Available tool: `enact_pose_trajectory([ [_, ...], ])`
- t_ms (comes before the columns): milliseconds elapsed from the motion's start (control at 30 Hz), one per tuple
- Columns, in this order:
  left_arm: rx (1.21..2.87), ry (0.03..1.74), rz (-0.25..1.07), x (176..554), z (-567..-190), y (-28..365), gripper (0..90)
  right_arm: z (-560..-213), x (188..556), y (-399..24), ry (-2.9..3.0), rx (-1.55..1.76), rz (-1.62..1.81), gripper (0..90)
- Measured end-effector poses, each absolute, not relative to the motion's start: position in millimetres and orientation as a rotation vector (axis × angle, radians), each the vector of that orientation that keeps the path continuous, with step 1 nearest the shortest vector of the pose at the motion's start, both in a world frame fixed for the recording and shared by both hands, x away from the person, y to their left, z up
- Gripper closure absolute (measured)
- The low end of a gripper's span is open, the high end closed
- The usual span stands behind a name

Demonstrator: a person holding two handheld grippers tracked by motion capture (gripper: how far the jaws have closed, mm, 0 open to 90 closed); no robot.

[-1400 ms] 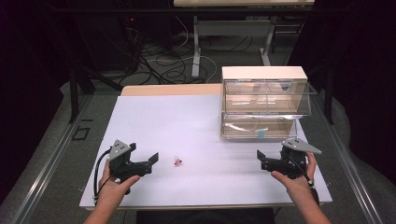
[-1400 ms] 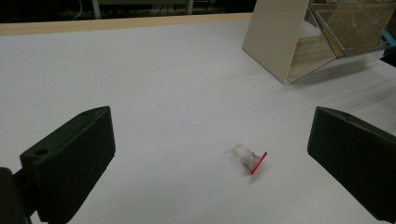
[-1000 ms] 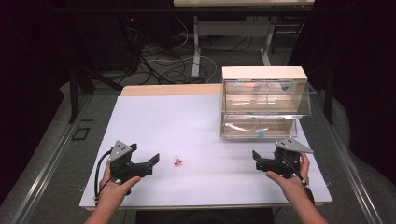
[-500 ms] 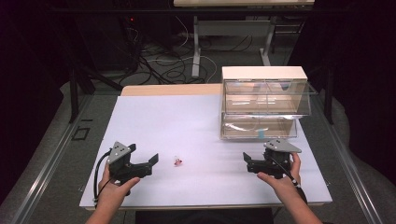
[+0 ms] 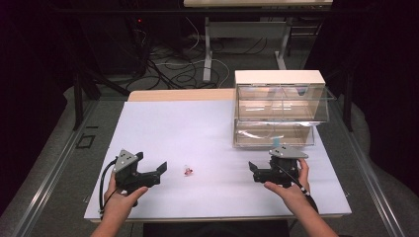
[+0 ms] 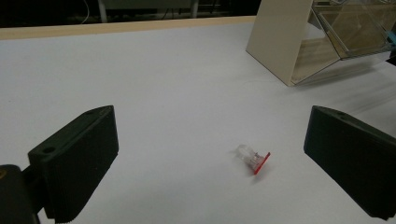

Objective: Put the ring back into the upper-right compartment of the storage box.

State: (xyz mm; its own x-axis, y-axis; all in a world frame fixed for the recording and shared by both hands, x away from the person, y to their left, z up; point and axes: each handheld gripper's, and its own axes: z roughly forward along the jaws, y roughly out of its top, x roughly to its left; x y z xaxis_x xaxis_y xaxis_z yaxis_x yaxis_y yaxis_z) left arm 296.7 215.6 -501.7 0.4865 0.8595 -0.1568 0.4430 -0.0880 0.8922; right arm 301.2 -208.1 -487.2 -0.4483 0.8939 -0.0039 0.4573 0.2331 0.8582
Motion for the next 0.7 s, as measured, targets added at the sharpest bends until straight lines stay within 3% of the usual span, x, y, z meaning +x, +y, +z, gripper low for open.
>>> enact_pose_trajectory([
  [700, 1.715, 1.12, 0.516, 295.9, -501.6, 215.7, 3.2, -486.9, 311.9, -163.0, 2.113, 1.123, 1.16, 6.0],
])
